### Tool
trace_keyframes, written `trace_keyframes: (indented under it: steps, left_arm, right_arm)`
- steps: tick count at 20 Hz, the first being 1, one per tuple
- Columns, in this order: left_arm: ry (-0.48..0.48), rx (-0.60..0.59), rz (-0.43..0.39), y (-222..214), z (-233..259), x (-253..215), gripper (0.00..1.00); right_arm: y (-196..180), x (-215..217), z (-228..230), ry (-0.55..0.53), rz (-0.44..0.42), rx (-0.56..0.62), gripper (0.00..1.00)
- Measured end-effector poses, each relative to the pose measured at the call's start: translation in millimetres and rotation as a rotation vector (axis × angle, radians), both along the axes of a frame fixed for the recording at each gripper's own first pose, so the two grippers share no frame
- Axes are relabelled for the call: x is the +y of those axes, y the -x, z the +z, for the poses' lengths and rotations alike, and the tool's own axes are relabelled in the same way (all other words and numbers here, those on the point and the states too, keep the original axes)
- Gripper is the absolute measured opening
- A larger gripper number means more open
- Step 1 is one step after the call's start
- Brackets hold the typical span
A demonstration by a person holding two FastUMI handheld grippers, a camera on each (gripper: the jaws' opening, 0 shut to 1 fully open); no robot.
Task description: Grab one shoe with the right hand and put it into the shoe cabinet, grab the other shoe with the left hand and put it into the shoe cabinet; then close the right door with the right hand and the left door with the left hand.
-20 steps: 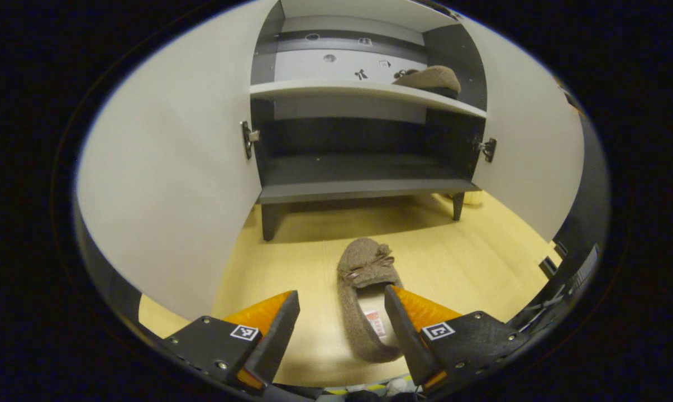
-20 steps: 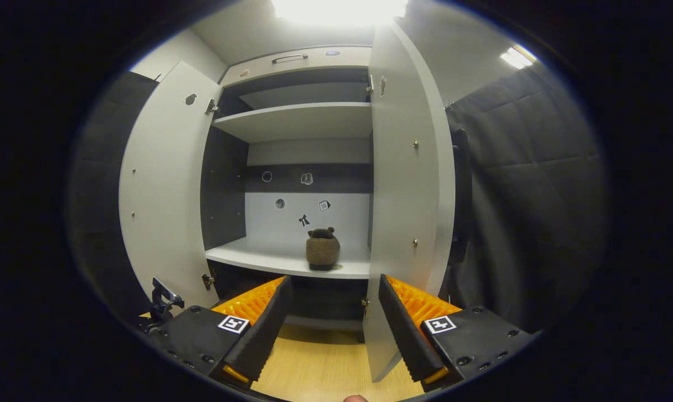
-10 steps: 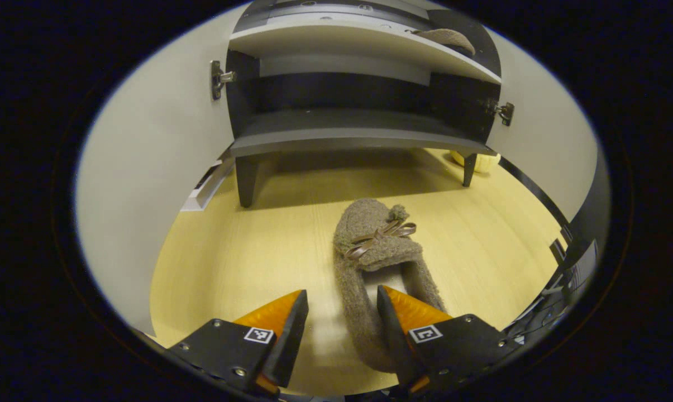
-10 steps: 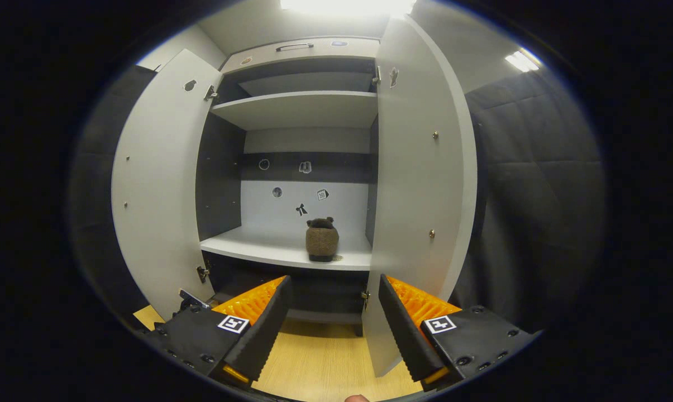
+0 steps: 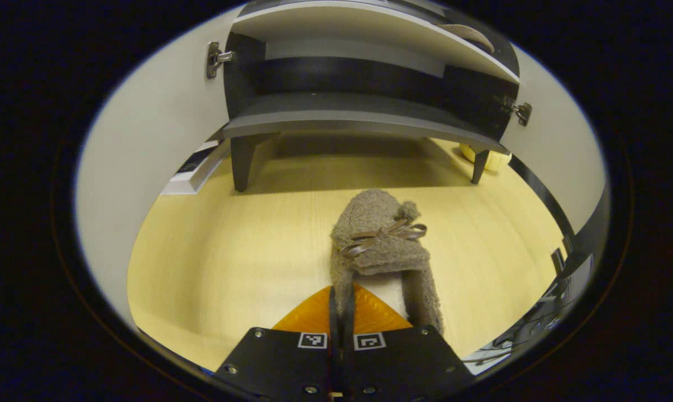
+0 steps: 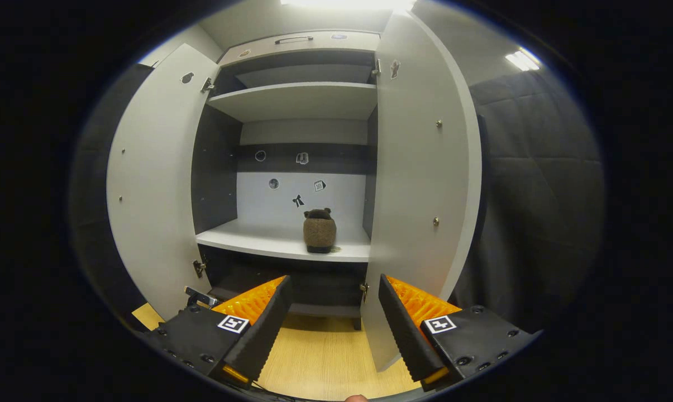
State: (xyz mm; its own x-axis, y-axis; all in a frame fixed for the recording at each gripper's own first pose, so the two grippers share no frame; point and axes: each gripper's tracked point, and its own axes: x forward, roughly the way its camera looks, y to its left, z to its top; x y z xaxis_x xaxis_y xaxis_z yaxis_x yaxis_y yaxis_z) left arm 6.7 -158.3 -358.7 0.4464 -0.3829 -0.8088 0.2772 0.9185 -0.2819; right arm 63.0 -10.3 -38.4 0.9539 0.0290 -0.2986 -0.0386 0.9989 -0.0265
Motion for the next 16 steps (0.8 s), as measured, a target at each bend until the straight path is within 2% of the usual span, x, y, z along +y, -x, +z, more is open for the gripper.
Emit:
trace_keyframes:
  steps: [7,16]
  left_arm:
    - [0.022,-0.037,0.023,-15.7,23.4,2.2,0.02]
    - [0.088,-0.201,0.073,-44.5,114.2,0.8,0.01]
  right_arm:
    - [4.6,0.2,8.0,-0.003,0.017,-0.020,0.98]
    - [14.6,-9.7,16.1,-0.010,0.032,-0.046,0.98]
